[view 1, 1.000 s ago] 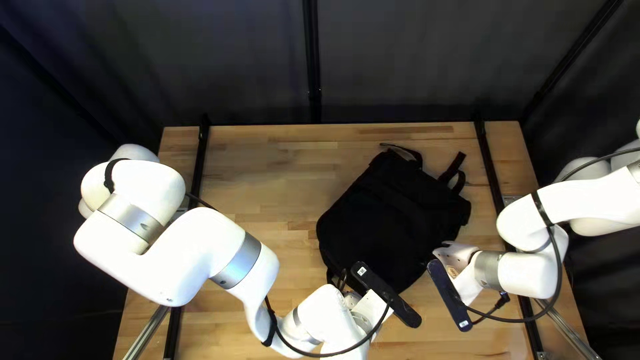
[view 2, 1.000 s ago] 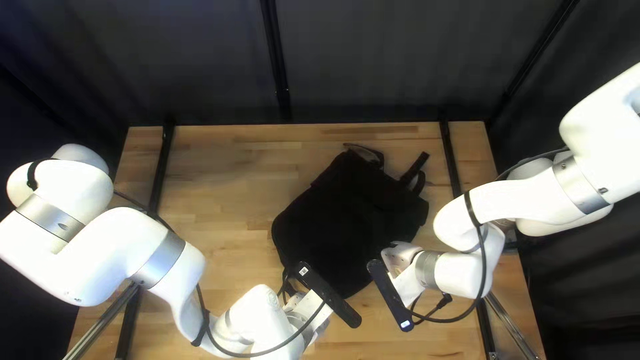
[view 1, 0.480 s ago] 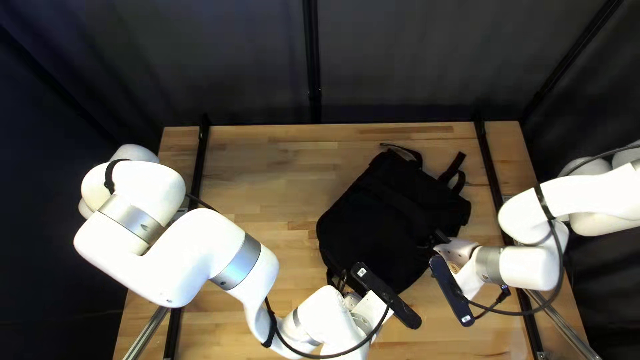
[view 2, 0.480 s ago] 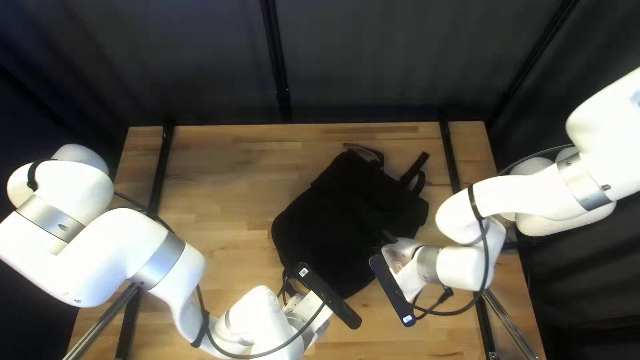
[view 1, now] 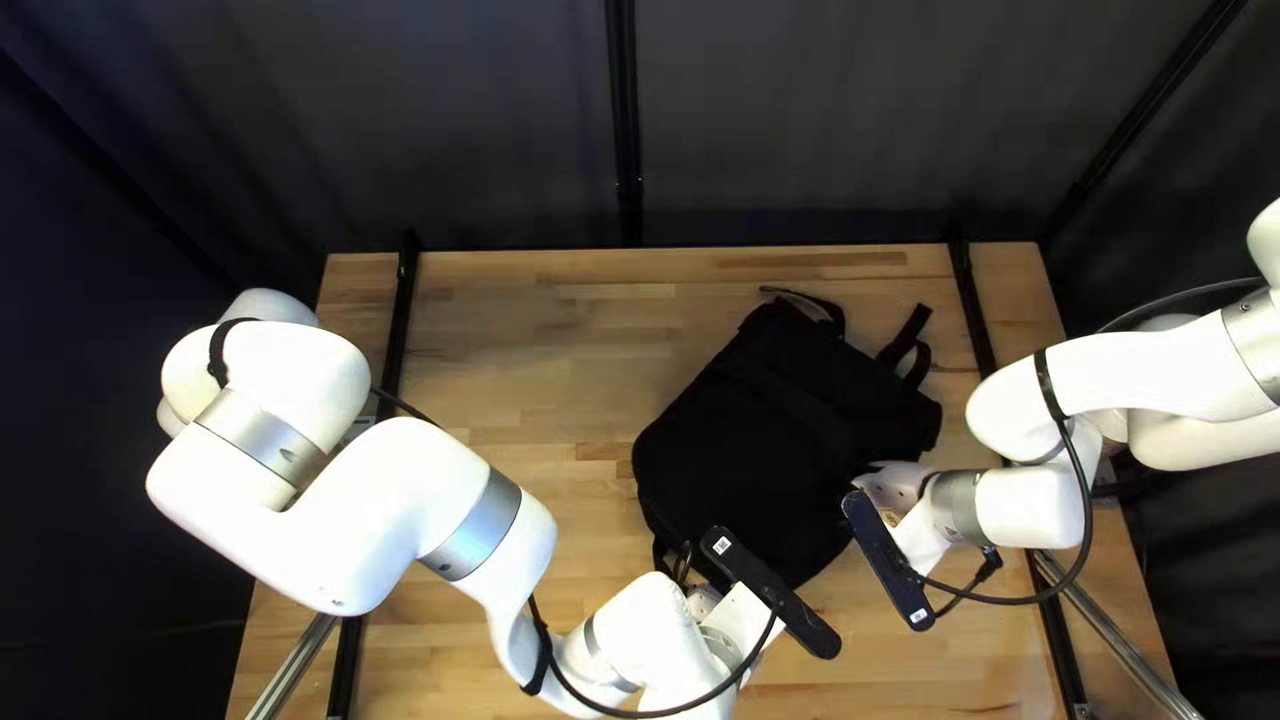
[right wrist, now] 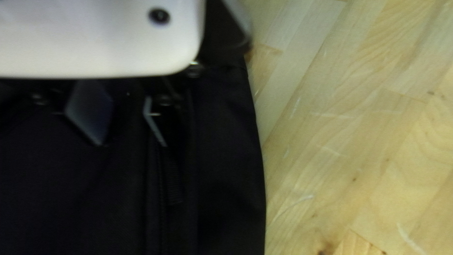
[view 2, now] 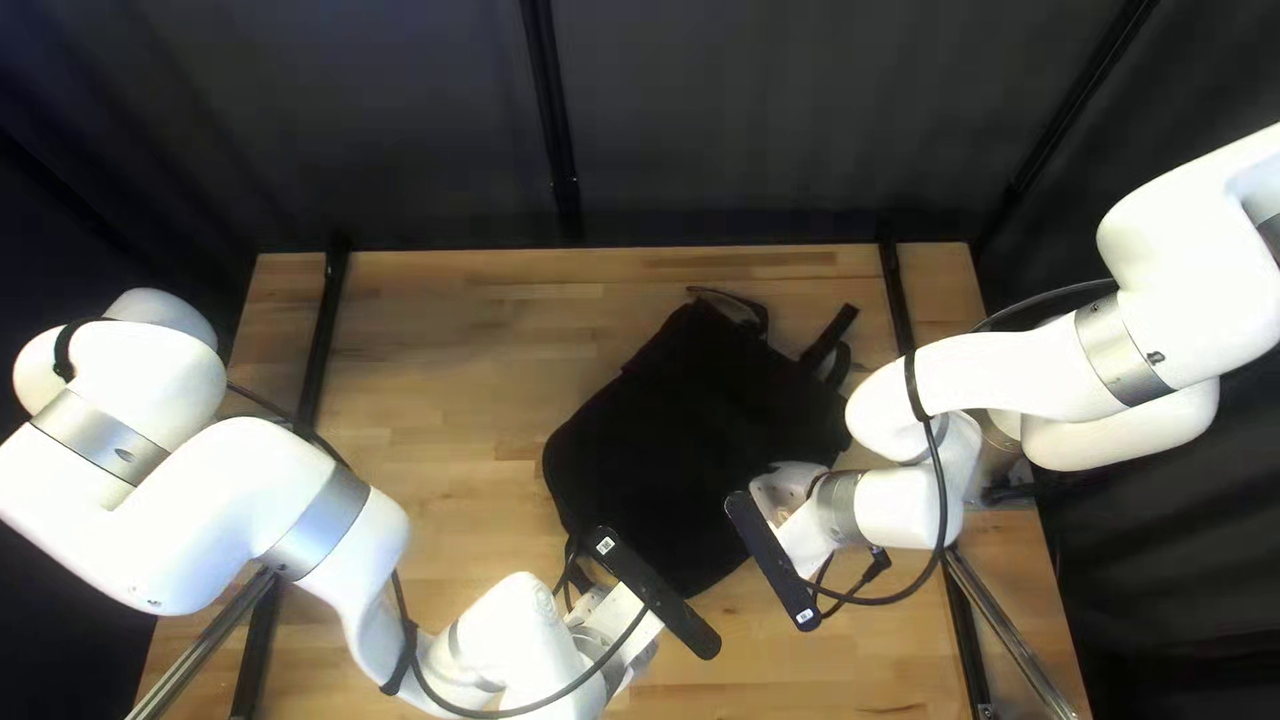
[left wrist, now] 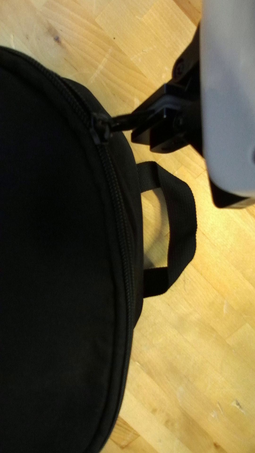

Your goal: Remove a lunch box from a kids backpack

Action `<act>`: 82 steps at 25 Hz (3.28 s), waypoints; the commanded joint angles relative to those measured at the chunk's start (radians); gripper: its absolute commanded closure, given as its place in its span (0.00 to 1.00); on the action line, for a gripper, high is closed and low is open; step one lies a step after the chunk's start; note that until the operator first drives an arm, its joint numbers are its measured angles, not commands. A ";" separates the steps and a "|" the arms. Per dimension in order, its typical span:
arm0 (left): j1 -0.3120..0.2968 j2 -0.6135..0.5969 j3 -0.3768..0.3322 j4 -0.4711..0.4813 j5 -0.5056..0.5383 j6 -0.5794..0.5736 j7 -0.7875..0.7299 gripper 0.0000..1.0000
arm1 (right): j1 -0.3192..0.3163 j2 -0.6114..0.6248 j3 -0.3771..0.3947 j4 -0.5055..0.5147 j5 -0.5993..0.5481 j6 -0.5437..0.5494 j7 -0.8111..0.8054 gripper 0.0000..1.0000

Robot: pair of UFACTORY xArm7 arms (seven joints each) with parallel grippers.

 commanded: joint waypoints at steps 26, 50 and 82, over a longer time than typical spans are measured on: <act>-0.029 -0.151 0.004 -0.170 0.018 0.088 -0.046 0.40 | 0.197 -0.054 -0.102 0.009 0.251 0.134 -0.191 1.00; -0.005 0.092 0.021 0.114 -0.001 0.055 -0.071 0.00 | 0.159 -0.021 -0.107 0.044 0.217 0.126 -0.199 1.00; -0.033 0.013 0.025 -0.024 0.022 0.066 -0.135 1.00 | 0.223 -0.086 -0.148 0.001 0.294 0.149 -0.242 1.00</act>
